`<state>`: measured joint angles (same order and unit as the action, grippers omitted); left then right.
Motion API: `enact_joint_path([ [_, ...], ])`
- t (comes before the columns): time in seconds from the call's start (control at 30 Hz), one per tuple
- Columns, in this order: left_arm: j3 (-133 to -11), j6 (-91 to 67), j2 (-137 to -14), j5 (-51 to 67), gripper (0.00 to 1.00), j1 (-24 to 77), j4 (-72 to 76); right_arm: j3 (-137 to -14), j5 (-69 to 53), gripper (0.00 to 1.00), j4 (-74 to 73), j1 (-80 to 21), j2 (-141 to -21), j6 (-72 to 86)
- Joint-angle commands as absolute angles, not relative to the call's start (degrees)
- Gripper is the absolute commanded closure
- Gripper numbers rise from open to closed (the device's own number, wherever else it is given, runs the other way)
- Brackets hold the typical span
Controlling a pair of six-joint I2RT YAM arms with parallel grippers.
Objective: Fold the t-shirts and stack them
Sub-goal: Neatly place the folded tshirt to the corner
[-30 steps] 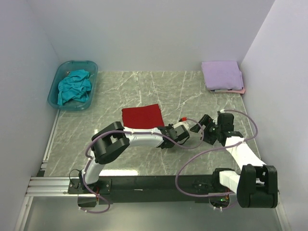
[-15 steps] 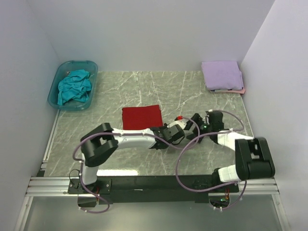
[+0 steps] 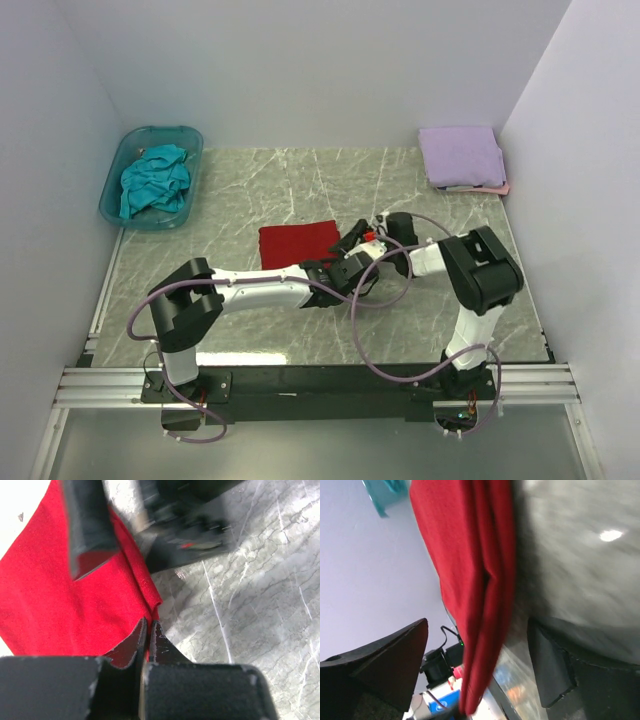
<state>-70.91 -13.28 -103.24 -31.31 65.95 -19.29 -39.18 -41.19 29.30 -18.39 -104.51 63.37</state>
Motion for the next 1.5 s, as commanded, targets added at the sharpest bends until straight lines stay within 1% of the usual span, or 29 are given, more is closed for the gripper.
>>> enact_joint_path([
  [0.0,-70.93,-14.5,-101.43,-30.67,0.99,66.01,-16.88,-42.62,-38.67,0.14,27.25,-21.7,-109.15,63.81],
  [0.1,-70.75,-14.68,-101.34,-30.76,0.99,65.92,-16.52,-44.73,-38.76,0.18,26.28,-23.55,-110.74,63.9],
  [0.17,-70.66,-14.85,-101.42,-30.32,0.99,65.74,-16.35,-45.7,-38.15,0.21,24.26,-25.05,-111.09,62.67],
  [0.23,-70.49,-15.38,-101.51,-30.06,0.99,65.74,-16.26,-46.14,-37.36,0.27,22.77,-25.84,-111.18,61.1],
  [0.27,-70.4,-15.55,-101.43,-29.36,0.98,65.74,-16.0,-46.4,-37.09,0.32,22.15,-25.93,-111.18,60.48],
  [0.3,-70.05,-15.73,-101.43,-29.01,0.97,65.66,-15.82,-46.67,-36.57,0.41,21.63,-25.93,-111.18,59.95],
  [0.37,-69.87,-16.26,-101.25,-27.96,0.94,65.57,-15.65,-47.9,-35.69,0.55,18.65,-25.84,-110.92,56.96],
  [0.4,-69.87,-16.43,-101.16,-27.95,0.91,65.48,-15.82,-48.42,-34.73,0.72,17.5,-25.84,-110.57,55.82],
  [0.43,-69.87,-16.96,-101.08,-27.95,0.88,65.39,-15.99,-49.38,-34.19,0.81,15.32,-25.93,-110.31,53.9],
  [0.47,-69.87,-17.22,-100.9,-27.86,0.82,65.22,-16.08,-49.83,-33.84,0.91,14.34,-25.75,-110.04,52.92],
  [0.53,-69.7,-18.01,-100.29,-27.16,0.75,64.69,-16.26,-51.75,-32.27,1.0,10.75,-25.75,-109.43,49.86],
  [0.57,-69.61,-18.28,-99.94,-26.72,0.63,63.99,-16.26,-52.46,-31.73,1.0,9.59,-25.75,-109.25,48.7],
  [0.63,-68.82,-18.72,-98.36,-24.0,0.5,63.2,-15.47,-54.04,-30.77,1.0,6.96,-25.66,-108.72,45.9],
  [0.67,-68.47,-18.98,-97.83,-22.86,0.39,62.15,-15.29,-54.75,-30.24,1.0,5.81,-25.58,-108.55,44.83],
  [0.77,-67.85,-20.39,-95.89,-18.64,0.26,58.82,-16.17,-58.26,-27.25,1.0,0.28,-25.05,-107.93,39.48],
  [0.87,-67.5,-22.06,-94.31,-14.25,0.2,54.42,-17.93,-63.18,-22.53,1.0,-6.84,-24.0,-107.84,32.63],
  [0.93,-66.89,-23.46,-92.56,-10.22,0.18,51.69,-18.98,-67.21,-19.35,1.0,-12.09,-23.12,-108.1,27.28],
  [0.97,-66.62,-23.81,-91.94,-8.63,0.16,48.98,-19.94,-68.54,-15.86,1.0,-13.69,-22.59,-108.45,25.68],
  [1.03,-65.92,-24.87,-90.18,-5.56,0.14,44.76,-21.17,-72.4,-12.76,1.0,-17.64,-21.02,-109.07,21.12],
  [1.1,-66.44,-25.31,-89.04,-3.96,0.11,41.85,-24.16,-75.31,-9.25,1.0,-19.94,-19.96,-110.56,17.77],
  [1.13,-66.79,-25.4,-88.69,-3.61,0.1,40.44,-25.3,-78.89,-8.01,1.0,-22.91,-19.34,-111.44,14.45],
  [1.17,-67.14,-25.4,-88.42,-2.56,0.07,37.65,-27.23,-80.84,-6.78,1.0,-24.42,-18.29,-113.27,13.2],
  [1.27,-68.38,-26.28,-87.45,-2.46,0.01,31.13,-29.61,-87.7,-1.86,1.0,-28.29,-16.88,-116.0,7.92],
  [1.4,-67.6,-27.15,-88.15,-6.41,0.01,23.57,-32.34,-92.71,7.54,1.0,-27.6,-15.21,-118.47,2.82],
  [1.47,-65.93,-28.21,-88.33,-5.63,0.0,19.45,-31.56,-95.96,13.14,1.0,-27.16,-14.51,-119.7,0.53],
])
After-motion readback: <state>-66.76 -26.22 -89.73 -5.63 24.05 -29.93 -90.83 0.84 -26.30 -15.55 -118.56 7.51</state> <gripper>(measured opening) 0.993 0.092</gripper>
